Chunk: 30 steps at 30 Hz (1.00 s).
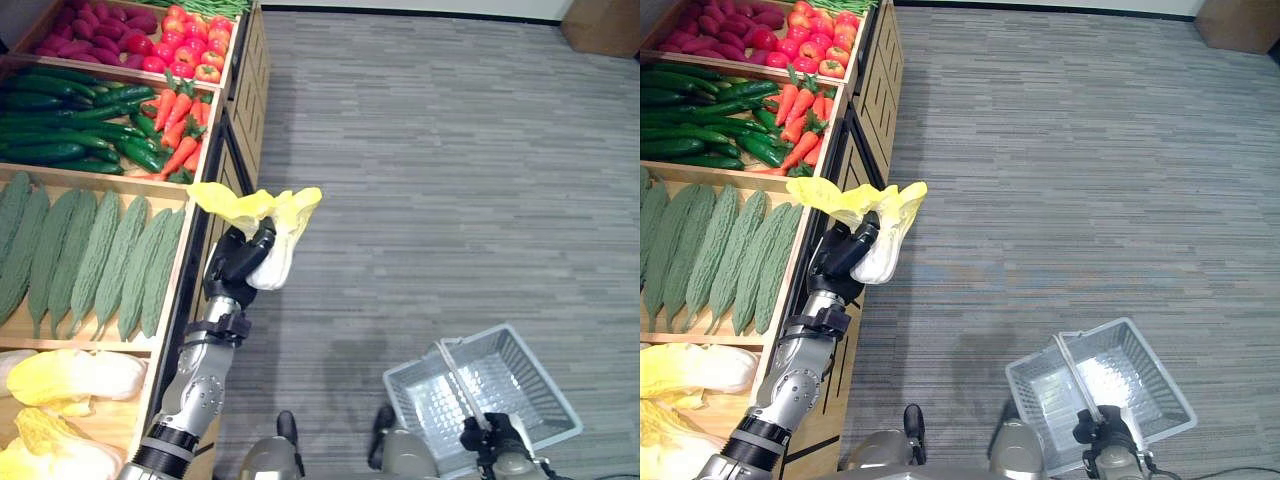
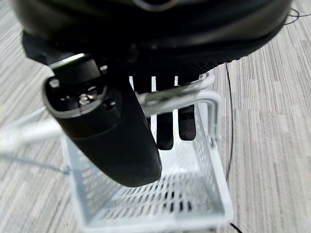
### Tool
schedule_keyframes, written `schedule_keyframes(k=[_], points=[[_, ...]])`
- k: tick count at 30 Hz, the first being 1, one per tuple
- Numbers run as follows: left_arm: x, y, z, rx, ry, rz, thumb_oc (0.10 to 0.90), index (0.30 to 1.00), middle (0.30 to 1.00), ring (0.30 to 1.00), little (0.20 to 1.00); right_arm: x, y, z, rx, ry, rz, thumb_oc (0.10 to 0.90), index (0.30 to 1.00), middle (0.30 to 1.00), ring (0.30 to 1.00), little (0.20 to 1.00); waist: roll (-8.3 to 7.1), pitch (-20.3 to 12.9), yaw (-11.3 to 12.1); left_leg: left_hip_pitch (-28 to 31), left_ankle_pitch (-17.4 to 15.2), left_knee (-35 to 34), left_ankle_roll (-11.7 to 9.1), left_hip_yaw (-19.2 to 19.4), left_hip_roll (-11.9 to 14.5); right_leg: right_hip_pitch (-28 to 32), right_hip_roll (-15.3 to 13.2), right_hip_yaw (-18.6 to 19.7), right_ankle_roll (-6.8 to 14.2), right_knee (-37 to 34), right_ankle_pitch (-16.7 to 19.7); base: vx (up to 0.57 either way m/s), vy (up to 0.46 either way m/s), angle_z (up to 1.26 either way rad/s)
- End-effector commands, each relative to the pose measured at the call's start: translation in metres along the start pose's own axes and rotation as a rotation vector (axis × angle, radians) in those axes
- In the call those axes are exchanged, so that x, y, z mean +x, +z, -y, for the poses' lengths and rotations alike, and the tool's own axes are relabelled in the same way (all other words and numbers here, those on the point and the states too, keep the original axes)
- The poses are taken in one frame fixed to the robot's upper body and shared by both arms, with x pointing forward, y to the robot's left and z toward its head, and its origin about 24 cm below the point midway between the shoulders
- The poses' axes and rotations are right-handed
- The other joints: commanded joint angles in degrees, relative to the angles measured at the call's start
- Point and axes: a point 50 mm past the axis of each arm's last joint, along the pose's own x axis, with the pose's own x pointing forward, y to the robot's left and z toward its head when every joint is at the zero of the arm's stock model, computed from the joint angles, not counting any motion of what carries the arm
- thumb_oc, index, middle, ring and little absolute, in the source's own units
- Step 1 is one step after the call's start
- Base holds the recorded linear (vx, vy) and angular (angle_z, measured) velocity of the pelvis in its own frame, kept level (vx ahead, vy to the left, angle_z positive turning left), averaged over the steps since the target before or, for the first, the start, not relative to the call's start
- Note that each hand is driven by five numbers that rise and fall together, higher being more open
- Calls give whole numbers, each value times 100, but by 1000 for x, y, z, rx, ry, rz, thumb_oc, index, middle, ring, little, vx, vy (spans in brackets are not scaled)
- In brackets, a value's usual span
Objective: Get the vegetables into the basket
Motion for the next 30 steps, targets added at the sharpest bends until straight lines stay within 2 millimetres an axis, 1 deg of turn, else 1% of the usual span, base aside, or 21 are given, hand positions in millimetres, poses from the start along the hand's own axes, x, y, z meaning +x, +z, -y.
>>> schedule_keyframes(k=[1,7,10,11,13,14,15,17,18,19,20,21,22,23,24,25,26,27,28,29,30], points=[[12,39,40,43,-234,209,400,300,300,300,300,0,-9,15,-31,-47,-7,400,300,300,300,300,-135,-431,22,-296,-230,239,-218,14,66,110,-273,-181,387,-206,226,40,-75,-19],[9,35,36,37,-221,190,400,300,300,300,300,0,-13,16,-37,-48,-10,400,300,300,300,300,-145,-544,11,-169,-9,-2,-391,34,240,416,-1,-317,337,-732,110,39,-165,-10],[7,29,37,41,-225,159,400,300,300,300,300,2,-8,31,-51,-85,14,400,300,300,300,300,-78,-611,-32,-51,138,-119,-543,-18,418,663,247,-396,230,-1039,24,48,-182,-2],[7,29,37,40,-225,159,400,300,300,300,300,2,-8,31,-51,-85,14,400,300,300,300,300,-74,-605,-36,-41,140,-125,-546,-22,421,677,252,-401,228,-1049,28,34,-86,-1],[5,28,36,73,-234,143,400,300,300,300,300,6,5,50,-91,-126,72,400,300,300,300,300,-52,-641,-52,37,187,-174,-597,-21,493,753,347,-392,193,-1098,-21,29,-81,0],[5,28,36,72,-234,143,400,300,300,300,300,6,5,50,-91,-126,72,400,300,300,300,300,-46,-634,-53,49,190,-181,-600,-21,497,763,352,-394,191,-1099,-22,20,-81,-4],[5,29,36,125,-249,136,400,300,300,300,300,8,22,73,-150,-177,147,400,300,300,300,300,-30,-659,-64,73,213,-199,-626,-21,530,795,398,-390,175,-1120,-46,5,-53,-4],[4,29,37,204,-279,117,400,300,300,300,300,9,46,96,-226,-221,242,400,300,300,300,300,-15,-676,-70,97,236,-239,-643,-9,556,815,432,-373,161,-1137,-56,5,-44,-5],[4,29,37,236,-293,106,400,300,300,300,300,8,56,105,-262,-241,283,400,300,300,300,300,-7,-690,-75,110,242,-255,-652,-2,571,821,440,-368,161,-1137,-60,6,-13,-3],[4,28,37,236,-293,106,400,300,300,300,300,8,56,105,-263,-241,283,400,300,300,300,300,-3,-689,-75,111,242,-256,-653,-2,572,822,441,-369,161,-1137,-61,0,0,0],[4,29,38,291,-317,98,400,300,300,300,300,6,72,122,-294,-278,333,400,300,300,300,300,5,-693,-73,149,233,-270,-661,-1,585,855,439,-362,167,-1137,-79,0,0,0],[6,30,42,337,-350,91,400,300,300,300,300,2,99,132,-323,-304,432,400,300,300,300,300,8,-746,-74,134,238,-296,-667,7,585,828,434,-363,166,-1137,-61,0,0,0],[6,30,44,346,-365,92,400,300,300,300,300,0,105,136,-338,-312,451,400,300,300,300,300,11,-757,-76,139,228,-296,-666,9,586,832,429,-358,167,-1137,-61,0,0,0],[6,29,46,369,-387,82,400,300,300,300,300,-3,121,139,-365,-318,505,400,300,300,300,300,16,-771,-75,144,223,-296,-668,15,588,840,428,-358,167,-1137,-56,0,0,0],[7,29,46,369,-386,83,400,300,300,300,300,-3,121,140,-365,-318,506,400,300,300,300,300,18,-767,-77,146,223,-296,-668,16,588,841,428,-358,167,-1137,-56,0,0,0],[7,30,48,397,-408,78,400,300,300,300,300,-15,150,144,-393,-333,631,400,300,300,300,300,27,-785,-90,166,211,-296,-674,32,585,845,424,-347,169,-1137,-54,0,0,0],[7,30,48,396,-408,78,400,300,300,300,300,-15,150,144,-393,-333,630,400,300,300,300,300,29,-786,-88,166,211,-296,-674,32,585,844,425,-347,169,-1137,-54,0,0,0],[8,30,52,423,-443,69,400,300,300,300,300,-22,171,148,-386,-347,702,400,300,300,300,300,45,-811,-87,194,192,-296,-669,30,576,872,412,-350,171,-1137,-55,0,0,0],[8,30,52,423,-442,69,400,300,300,300,300,-22,172,148,-386,-347,702,400,300,300,300,300,45,-810,-88,195,192,-296,-669,30,576,873,412,-350,171,-1137,-55,0,0,0],[11,29,60,443,-487,64,400,300,300,300,300,-27,192,148,-371,-356,759,400,300,300,300,300,69,-824,-75,209,183,-296,-667,21,570,886,406,-345,170,-1137,-52,0,0,0],[11,29,60,443,-487,64,400,300,300,300,300,-27,193,148,-371,-356,759,400,300,300,300,300,69,-822,-76,209,183,-296,-667,21,570,887,406,-346,170,-1137,-52,0,0,0]])
